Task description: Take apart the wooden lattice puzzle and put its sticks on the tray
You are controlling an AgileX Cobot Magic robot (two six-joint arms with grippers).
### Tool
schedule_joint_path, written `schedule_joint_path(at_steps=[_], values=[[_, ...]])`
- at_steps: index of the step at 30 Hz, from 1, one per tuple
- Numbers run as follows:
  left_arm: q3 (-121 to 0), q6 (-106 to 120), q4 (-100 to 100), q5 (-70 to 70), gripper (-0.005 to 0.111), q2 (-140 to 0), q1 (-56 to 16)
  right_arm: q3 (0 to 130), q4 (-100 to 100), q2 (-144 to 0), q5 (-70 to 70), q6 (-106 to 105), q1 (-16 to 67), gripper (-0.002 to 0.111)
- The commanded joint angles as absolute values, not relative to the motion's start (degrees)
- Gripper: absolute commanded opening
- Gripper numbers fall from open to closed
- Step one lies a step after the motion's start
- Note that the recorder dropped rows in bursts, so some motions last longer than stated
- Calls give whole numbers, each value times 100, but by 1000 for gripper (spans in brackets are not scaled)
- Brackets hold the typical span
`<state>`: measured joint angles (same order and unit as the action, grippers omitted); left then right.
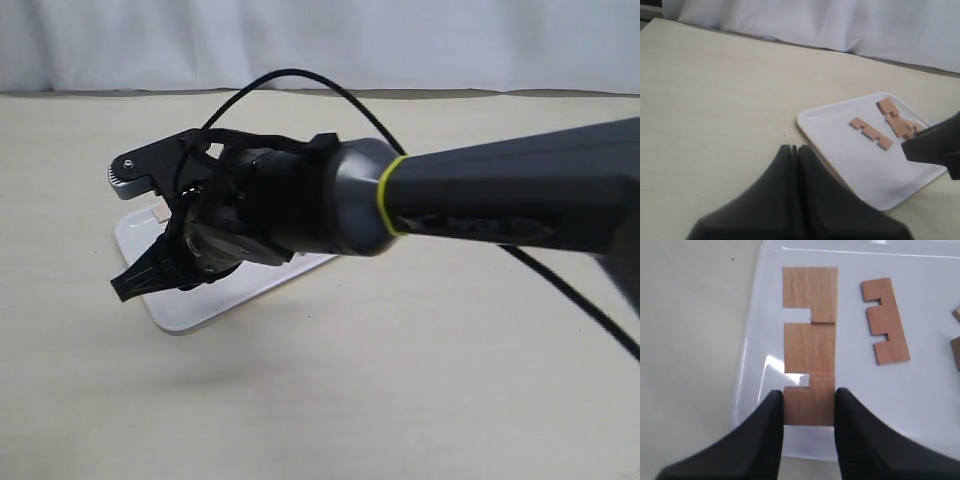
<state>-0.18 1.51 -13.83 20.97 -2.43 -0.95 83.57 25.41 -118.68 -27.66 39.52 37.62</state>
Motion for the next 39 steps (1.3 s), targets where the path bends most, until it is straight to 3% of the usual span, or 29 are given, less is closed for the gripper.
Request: schedule_joint_path(at_steps=[1, 4, 10, 13, 21, 23, 26, 27, 34, 39], values=[[0, 142, -1403, 2074, 0, -263, -141, 8853, 2622, -12461, -2864, 3997, 3664, 5], [0, 142, -1403, 2062, 0, -263, -141, 9110, 2622, -12791, -2865, 3997, 3664, 12], [0, 142, -1403, 2062, 0, -263, -141, 9379, 2667, -12906, -2984, 4029, 3664, 53], [0, 142, -1403, 2062, 0, -263, -141, 9507, 2618, -12707, -3270, 3944, 3705, 60], [0, 142, -1403, 2062, 0, -263, -141, 9655, 2178, -11975, -4882, 2971, 3811, 56], [0, 142, -1403, 2062, 0, -263, -141, 9625, 1694, -11898, -5380, 2440, 3811, 41], [0, 142, -1403, 2062, 0, -263, -141, 9277, 866, -11833, -5802, 1574, 3811, 8], [0, 142, -1403, 2062, 0, -263, -141, 9092, 553, -11807, -5867, 1294, 3811, 5], [0, 142, -1403, 2047, 0, -263, -141, 7662, -151, -11307, -5795, 476, 3725, 5], [0, 142, -1403, 2067, 0, -263, -141, 6816, -132, -10440, -5517, 710, 2891, 5]])
